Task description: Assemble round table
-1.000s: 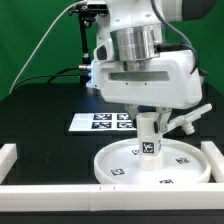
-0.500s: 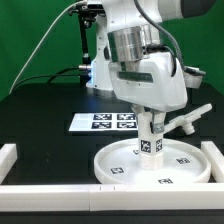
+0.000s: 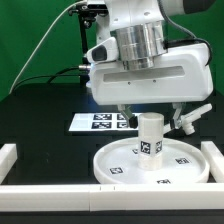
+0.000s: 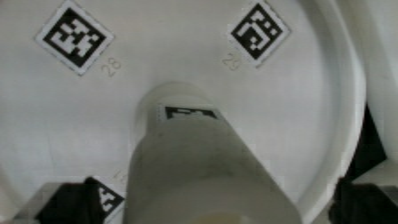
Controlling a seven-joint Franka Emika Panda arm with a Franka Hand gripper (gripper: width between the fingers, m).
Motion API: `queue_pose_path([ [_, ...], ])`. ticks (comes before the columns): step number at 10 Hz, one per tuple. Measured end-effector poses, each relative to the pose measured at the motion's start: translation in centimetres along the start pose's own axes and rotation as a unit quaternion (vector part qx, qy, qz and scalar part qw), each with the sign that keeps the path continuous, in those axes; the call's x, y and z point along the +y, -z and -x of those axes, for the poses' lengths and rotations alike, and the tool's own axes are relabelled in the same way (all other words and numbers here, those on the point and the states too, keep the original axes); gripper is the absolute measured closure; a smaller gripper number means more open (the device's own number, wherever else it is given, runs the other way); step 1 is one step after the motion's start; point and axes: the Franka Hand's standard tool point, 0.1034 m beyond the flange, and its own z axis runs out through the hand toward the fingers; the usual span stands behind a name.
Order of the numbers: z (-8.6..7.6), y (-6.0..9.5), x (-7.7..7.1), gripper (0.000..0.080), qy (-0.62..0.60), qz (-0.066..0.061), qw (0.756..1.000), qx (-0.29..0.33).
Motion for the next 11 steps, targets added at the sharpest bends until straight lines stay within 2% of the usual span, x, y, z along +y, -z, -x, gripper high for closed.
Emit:
queue_pose_path([
  [1,0.0,-0.01,0.02,0.0151,0.034,0.0,0.999,0.0],
  [2,-0.02,-0.01,0.14,0.0151,0.104,0.006,0.995,-0.001],
  [4,0.27,-0.1,-0.19,0.015,0.281,0.033,0.959,-0.005],
  [5,0.49,-0.11,-0.28,0.015,0.358,0.043,0.933,-0.014],
  [6,0.47,-0.06,-0.27,0.015,0.401,0.048,0.915,-0.017],
  [7,0.39,-0.1,-0.13,0.015,0.414,0.048,0.909,-0.018],
  [9,0.33,-0.1,0.0,0.015,0.485,0.047,0.873,-0.022],
  [11,0.24,-0.82,0.18,0.015,0.608,0.059,0.792,-0.023],
])
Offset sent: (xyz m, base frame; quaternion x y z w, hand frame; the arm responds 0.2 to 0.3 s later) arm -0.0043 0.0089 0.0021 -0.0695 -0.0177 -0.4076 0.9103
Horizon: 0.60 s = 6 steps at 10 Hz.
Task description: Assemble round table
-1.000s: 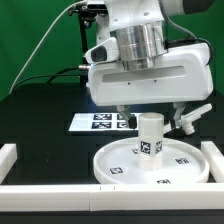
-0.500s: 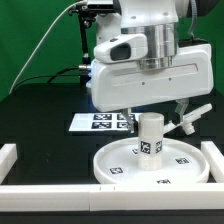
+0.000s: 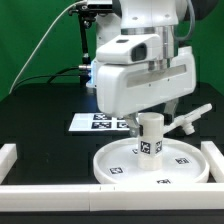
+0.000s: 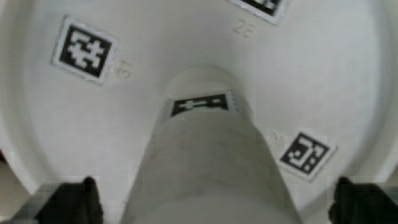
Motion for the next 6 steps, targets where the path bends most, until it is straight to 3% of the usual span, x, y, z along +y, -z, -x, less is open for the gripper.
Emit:
queue_pose_path([
  [1,0.02,-0.03,-0.02,0.015,-0.029,-0.002,1.0,0.0],
  [3,0.06,-0.03,0.03,0.0399,-0.037,-0.002,0.999,0.0],
  [6,-0.02,-0.07,0.06,0.0396,-0.152,0.001,0.988,0.003],
])
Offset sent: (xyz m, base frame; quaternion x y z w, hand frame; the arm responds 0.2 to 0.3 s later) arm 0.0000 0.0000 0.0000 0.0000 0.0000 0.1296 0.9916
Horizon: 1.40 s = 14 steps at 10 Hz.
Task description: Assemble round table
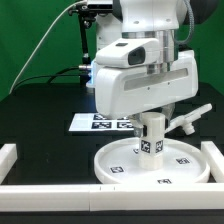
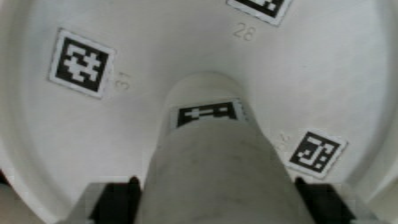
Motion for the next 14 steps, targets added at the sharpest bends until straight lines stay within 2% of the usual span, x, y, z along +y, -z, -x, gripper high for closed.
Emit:
queue_pose_path([
  [1,-0.12,-0.02,0.07,0.0396,-0.054,0.005,0.999,0.008],
  [3,-0.17,-0.02,0.17,0.0396,-0.142,0.006,0.99,0.012],
  [6,-0.15,-0.01,0.36,0.0396,-0.313,0.007,0.95,0.018],
  [8,-0.18,0.02,0.49,0.0394,-0.378,-0.001,0.926,0.023],
  [11,-0.15,-0.02,0.5,0.0393,-0.467,-0.007,0.884,0.022],
  [12,-0.11,-0.03,0.5,0.0393,-0.521,-0.01,0.853,0.021],
  [14,-0.04,-0.02,0.52,0.0392,-0.58,-0.018,0.814,0.02],
])
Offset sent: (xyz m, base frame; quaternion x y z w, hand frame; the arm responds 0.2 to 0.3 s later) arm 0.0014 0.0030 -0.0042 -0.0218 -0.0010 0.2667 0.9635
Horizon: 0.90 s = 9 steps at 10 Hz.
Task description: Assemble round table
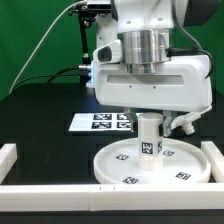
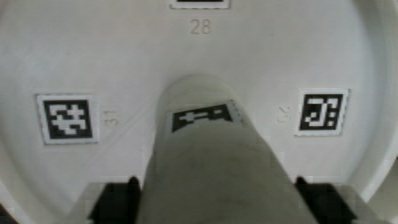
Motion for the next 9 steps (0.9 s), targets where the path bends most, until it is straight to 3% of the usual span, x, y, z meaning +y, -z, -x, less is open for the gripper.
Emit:
queue_pose_path([
  [3,0.0,0.0,0.0,0.039,-0.023,-0.002,1.0,-0.001],
  [4,0.1,0.0,0.0,0.0331,-0.023,-0.002,1.0,-0.001],
  [5,0.1,0.2,-0.1,0.0331,-0.021,-0.002,1.0,-0.002],
  [6,0.3,1.2,-0.5,0.0181,-0.011,-0.004,1.0,-0.008],
  [7,0.4,2.5,-0.9,0.0159,-0.007,-0.006,1.0,-0.013],
  [8,1.0,3.5,-1.3,0.0152,-0.028,0.003,0.999,-0.035],
  [9,0.8,3.6,-1.4,0.0152,-0.023,0.001,0.999,-0.033],
])
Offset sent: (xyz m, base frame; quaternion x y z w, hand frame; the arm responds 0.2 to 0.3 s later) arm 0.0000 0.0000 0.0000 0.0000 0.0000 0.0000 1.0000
